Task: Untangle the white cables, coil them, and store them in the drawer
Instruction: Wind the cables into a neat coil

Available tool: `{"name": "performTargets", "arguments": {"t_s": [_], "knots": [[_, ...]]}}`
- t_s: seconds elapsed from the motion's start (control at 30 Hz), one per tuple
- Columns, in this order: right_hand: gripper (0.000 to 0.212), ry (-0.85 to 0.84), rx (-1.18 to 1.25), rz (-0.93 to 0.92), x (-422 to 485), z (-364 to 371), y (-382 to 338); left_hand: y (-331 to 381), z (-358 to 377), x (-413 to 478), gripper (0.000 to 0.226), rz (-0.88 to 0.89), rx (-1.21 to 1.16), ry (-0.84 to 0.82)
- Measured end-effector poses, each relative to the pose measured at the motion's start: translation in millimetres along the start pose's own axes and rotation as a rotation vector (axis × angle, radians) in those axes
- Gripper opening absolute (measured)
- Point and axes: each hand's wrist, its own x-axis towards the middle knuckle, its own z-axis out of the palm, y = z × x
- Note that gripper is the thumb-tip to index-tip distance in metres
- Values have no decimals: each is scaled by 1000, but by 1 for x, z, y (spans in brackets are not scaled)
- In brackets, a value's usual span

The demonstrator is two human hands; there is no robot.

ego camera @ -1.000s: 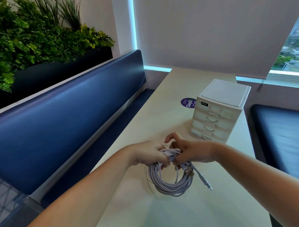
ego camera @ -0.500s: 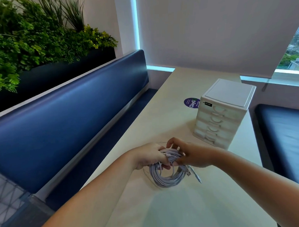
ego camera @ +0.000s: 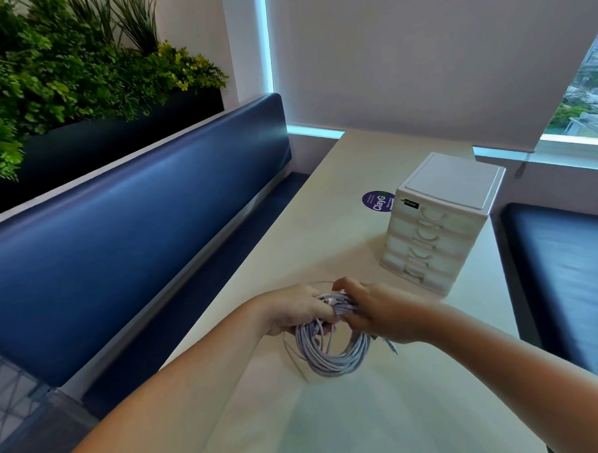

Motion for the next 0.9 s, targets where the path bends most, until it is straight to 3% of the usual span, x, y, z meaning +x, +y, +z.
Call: {"name": "performTargets", "arguments": {"t_s": [0.2, 0.3, 0.43, 0.5, 0.7, 0.77, 0.9], "knots": [[35, -156, -44, -15, 4, -3, -2, -3, 4, 1, 10, -9, 54, 37], [40, -124, 42, -25, 5, -5, -2, -5, 3, 3, 20, -11, 42, 117], [44, -51, 202, 87, -1, 1, 2, -8, 1, 4, 7, -17, 73, 222], [47, -45, 269, 152, -6, 7, 8, -11, -1, 4, 12, -22, 52, 268], [24, 19, 413, 211, -14, 17, 20, -15, -8, 3, 11, -23, -26, 295], [27, 100, 305, 181, -16, 22, 21, -15, -7, 5, 11, -19, -52, 299], [22, 536, 114, 9, -21, 34, 4, -19, -4, 7, 4, -30, -159, 328]]}}
